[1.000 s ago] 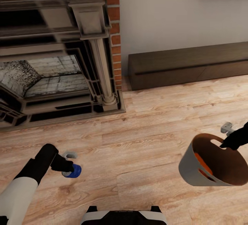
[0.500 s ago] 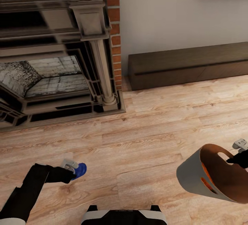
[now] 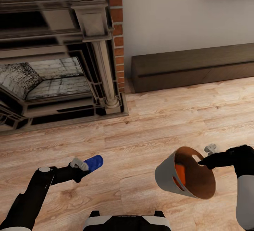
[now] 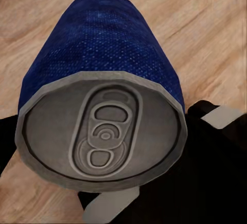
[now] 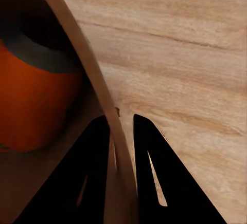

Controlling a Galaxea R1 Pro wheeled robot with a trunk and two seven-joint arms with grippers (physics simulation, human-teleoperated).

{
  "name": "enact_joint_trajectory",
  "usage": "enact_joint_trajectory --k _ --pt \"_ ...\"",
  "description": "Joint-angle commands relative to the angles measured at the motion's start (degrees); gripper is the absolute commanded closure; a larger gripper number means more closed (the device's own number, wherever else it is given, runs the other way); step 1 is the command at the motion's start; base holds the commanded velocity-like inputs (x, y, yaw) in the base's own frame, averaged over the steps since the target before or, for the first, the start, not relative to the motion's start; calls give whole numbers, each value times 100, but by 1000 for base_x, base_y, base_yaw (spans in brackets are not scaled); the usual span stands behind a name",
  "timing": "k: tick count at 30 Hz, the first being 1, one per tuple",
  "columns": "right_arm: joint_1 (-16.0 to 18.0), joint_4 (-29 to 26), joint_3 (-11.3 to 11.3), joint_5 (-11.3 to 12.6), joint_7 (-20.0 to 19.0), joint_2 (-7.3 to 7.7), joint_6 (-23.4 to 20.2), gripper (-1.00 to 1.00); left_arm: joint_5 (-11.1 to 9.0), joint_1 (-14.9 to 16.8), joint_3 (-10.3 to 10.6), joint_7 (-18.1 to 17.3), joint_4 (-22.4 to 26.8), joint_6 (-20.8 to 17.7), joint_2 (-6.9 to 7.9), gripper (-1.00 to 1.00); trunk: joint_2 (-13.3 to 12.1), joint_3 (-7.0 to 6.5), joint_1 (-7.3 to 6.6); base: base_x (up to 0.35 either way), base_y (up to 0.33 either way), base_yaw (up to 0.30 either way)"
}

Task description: Put the three can of soda from the living room inside the tash can in the kitchen.

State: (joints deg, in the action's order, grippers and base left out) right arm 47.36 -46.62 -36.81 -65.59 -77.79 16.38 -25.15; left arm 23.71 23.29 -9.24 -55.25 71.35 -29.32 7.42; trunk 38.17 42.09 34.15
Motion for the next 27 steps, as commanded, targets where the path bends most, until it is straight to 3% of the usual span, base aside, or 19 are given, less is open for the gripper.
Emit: enact_joint_trajectory --k 1,2,3,5,6,10,13,27 --pt "0 13 7 14 88 -61 -35 100 -19 -5 -1 -61 12 72 0 100 0 0 -1 0 0 0" --pt "-7 25 7 -1 256 -163 -34 100 -41 -9 -3 -113 24 131 0 100 0 0 -1 0 0 0" --pt "-59 46 7 -46 697 -383 -31 100 -86 -29 -6 -210 40 228 2 100 0 0 -1 0 0 0" --pt "-140 60 9 -90 1234 -592 -29 100 -157 -94 -12 -330 53 303 3 100 0 0 -1 0 0 0" --pt "-210 72 13 -112 1748 -772 -26 100 -252 -187 -17 -472 81 369 4 100 0 0 -1 0 0 0" --pt "-298 91 10 -136 2454 -1050 2 100 -417 -338 -23 -707 162 595 5 100 0 0 -1 0 0 0" --pt "-324 97 8 -125 2584 -1101 29 100 -447 -385 -24 -776 163 788 5 100 0 0 -1 0 0 0" --pt "-342 89 7 -114 2229 -1128 62 100 -453 -414 -8 -839 4 928 6 100 0 0 -1 0 0 0"
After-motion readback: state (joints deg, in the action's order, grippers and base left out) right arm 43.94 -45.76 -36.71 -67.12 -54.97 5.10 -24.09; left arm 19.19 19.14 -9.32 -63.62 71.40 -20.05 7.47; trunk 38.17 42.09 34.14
